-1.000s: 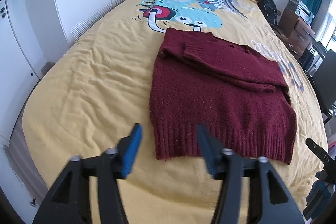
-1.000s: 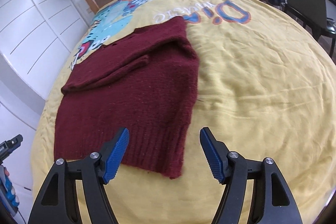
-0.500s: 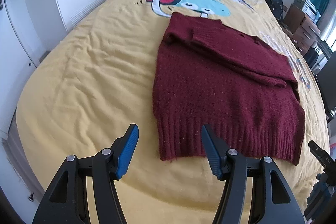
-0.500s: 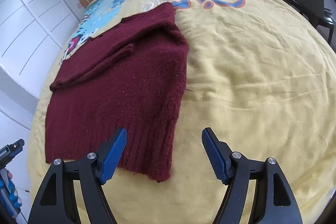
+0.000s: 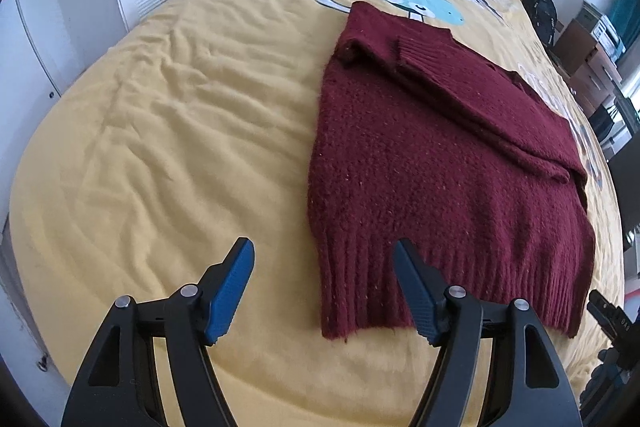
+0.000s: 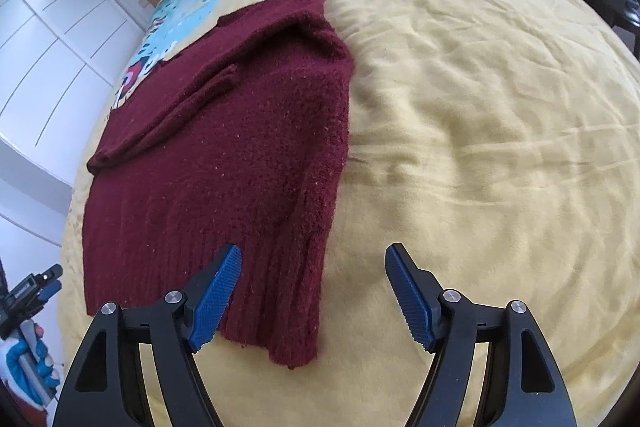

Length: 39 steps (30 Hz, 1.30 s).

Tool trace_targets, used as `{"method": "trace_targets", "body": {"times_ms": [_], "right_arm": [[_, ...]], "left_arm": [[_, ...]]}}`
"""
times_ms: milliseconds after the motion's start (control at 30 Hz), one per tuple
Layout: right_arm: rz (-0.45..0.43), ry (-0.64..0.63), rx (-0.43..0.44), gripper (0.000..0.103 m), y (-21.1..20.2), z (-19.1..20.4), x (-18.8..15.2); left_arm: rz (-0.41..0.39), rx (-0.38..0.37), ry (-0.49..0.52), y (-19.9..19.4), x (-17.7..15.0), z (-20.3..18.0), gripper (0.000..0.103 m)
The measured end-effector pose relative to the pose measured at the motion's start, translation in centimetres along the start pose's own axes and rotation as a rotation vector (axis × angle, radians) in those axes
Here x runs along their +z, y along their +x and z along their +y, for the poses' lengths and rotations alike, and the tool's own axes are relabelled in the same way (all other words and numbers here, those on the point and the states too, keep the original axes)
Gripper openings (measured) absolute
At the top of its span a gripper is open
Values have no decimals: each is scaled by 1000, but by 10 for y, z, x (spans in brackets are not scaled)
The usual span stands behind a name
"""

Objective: Fold small clothes
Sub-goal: 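Lower both grippers onto the ribbed hem of the sweater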

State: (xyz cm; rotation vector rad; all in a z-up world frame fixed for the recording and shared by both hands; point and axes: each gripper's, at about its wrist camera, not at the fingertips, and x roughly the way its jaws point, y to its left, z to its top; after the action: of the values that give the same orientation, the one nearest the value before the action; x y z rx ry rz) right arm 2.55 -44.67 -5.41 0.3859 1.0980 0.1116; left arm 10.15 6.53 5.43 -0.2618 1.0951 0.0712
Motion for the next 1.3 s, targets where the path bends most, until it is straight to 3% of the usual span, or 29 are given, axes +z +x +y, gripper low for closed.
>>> {"method": "trace_targets", "body": {"times_ms": [500,1067,1300], "right_arm": [[80,-50,-10,76,25,10,0],[125,-98,35,77,36,31,-3],[126,-80,56,73,36,29,-3]], "left_arm": [[76,-51,-38,46,2,15,66],[138,-126,-16,61,-12,2,66],[159,-172,-10,63,-12,-4,66]]}}
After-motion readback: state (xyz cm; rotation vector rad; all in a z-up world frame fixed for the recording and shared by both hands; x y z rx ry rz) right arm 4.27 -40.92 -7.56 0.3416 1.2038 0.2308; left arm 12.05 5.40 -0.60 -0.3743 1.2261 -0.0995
